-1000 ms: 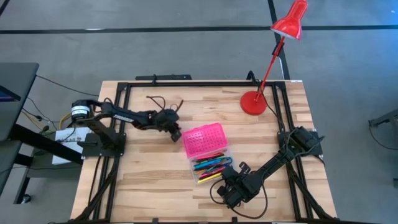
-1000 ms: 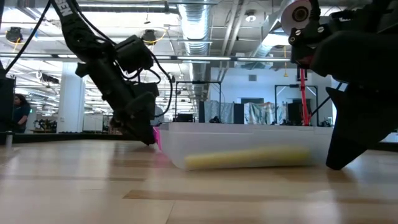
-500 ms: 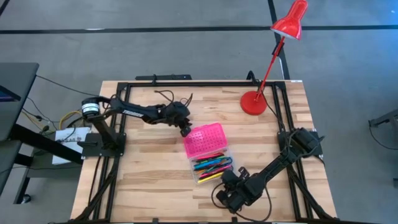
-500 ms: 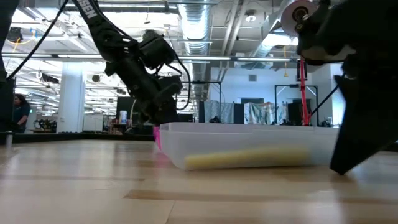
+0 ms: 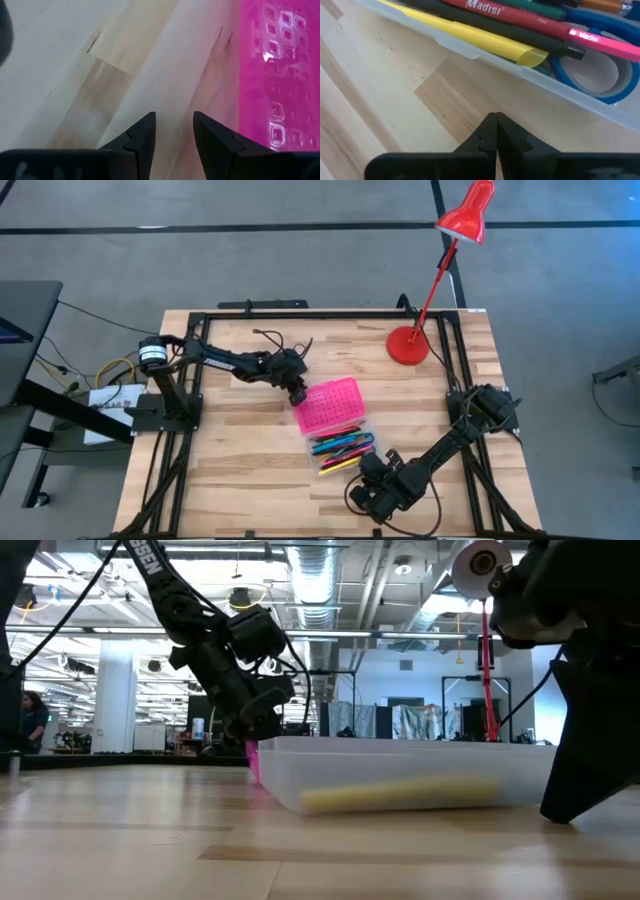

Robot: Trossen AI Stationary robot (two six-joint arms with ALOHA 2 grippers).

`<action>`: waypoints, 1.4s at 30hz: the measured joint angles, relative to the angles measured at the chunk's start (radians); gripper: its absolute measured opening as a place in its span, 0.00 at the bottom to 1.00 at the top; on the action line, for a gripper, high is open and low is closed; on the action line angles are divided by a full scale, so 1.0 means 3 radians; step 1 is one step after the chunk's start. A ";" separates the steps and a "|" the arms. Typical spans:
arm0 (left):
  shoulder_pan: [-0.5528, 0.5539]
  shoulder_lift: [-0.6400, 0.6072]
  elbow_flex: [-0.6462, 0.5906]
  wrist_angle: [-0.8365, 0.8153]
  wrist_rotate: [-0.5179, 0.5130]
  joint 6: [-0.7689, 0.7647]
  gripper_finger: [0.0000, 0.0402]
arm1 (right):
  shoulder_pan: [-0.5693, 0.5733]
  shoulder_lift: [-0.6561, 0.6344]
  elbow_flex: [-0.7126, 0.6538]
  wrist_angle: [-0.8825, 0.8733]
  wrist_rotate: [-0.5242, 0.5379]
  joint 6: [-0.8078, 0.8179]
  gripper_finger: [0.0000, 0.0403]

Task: Pick & place school supplies into a supply box
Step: Close the pink supply box

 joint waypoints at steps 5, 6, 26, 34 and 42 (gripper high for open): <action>-0.0077 -0.0005 0.0001 -0.0077 0.0003 -0.0003 0.31 | -0.0018 0.0005 0.0003 -0.0088 0.0046 -0.0028 0.00; -0.0094 -0.0006 0.0002 -0.0102 0.0001 -0.0003 0.31 | -0.0025 0.0005 0.0002 -0.0105 0.0054 -0.0051 0.00; -0.0243 -0.0211 -0.0046 -0.0586 -0.0024 -0.0006 0.31 | -0.0243 0.0005 -0.0006 -0.0249 0.0033 -0.0498 0.00; -0.0334 -0.0471 -0.0426 -0.0450 -0.0091 -0.0203 0.31 | -0.0385 0.0004 -0.0006 -0.0392 0.0042 -0.0545 0.00; -0.0471 -0.0891 -0.0934 -0.0200 -0.0238 -0.0602 0.31 | -0.0603 -0.0003 -0.0006 -0.0384 -0.0013 -0.0854 0.00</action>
